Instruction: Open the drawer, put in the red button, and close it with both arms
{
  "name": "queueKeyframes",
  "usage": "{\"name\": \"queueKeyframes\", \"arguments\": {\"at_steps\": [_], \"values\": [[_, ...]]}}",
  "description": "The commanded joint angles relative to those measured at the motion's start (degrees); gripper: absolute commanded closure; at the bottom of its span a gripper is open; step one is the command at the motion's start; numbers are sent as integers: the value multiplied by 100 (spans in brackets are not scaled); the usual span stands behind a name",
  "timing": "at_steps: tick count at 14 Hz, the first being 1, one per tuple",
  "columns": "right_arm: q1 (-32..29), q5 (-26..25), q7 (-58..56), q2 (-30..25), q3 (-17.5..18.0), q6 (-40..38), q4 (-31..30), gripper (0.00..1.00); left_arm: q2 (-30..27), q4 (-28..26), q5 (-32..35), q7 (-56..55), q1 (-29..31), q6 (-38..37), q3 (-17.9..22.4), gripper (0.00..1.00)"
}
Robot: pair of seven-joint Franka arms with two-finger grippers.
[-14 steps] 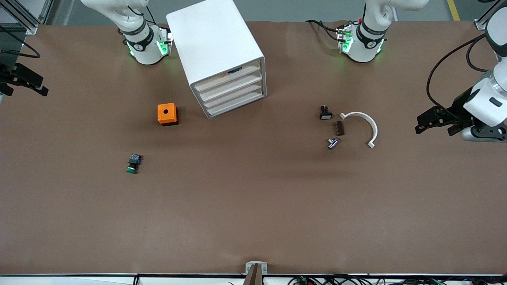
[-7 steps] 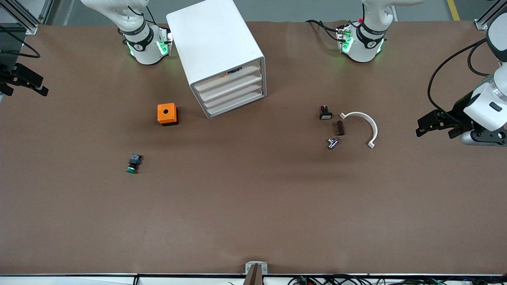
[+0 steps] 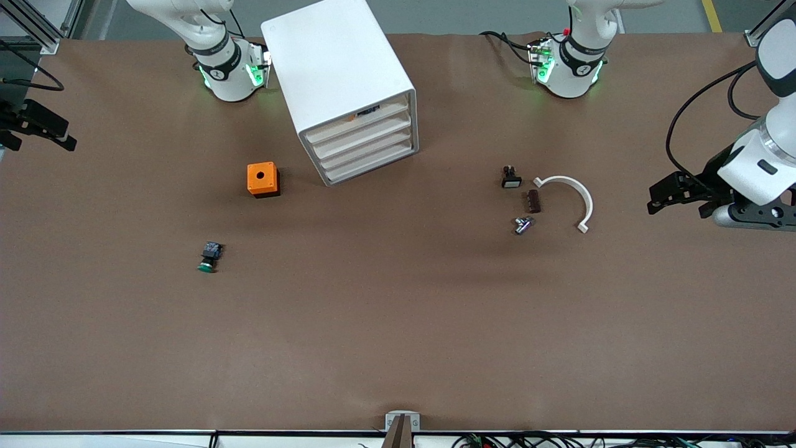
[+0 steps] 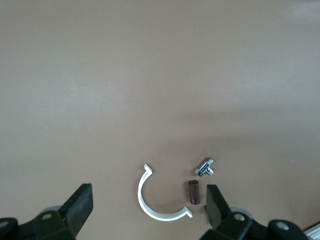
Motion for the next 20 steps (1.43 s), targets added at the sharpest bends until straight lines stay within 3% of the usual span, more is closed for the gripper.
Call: {"name": "queueKeyframes", "arguments": {"at_steps": [1, 12, 14, 20], "values": [[-28, -74, -41, -136, 46, 39, -125, 0, 58, 143, 143, -25, -32, -50, -13, 0], [-28, -74, -50, -136, 55, 22, -125, 0, -619, 247, 143, -139, -173, -558, 181, 0], [-28, -92, -50, -136, 55, 22, -125, 0, -602, 511, 143, -139, -155, -1006, 190, 0], [-11, -197, -50, -136, 64, 31, -125, 0, -329, 529, 135, -297, -182, -1008, 163, 0]]}}
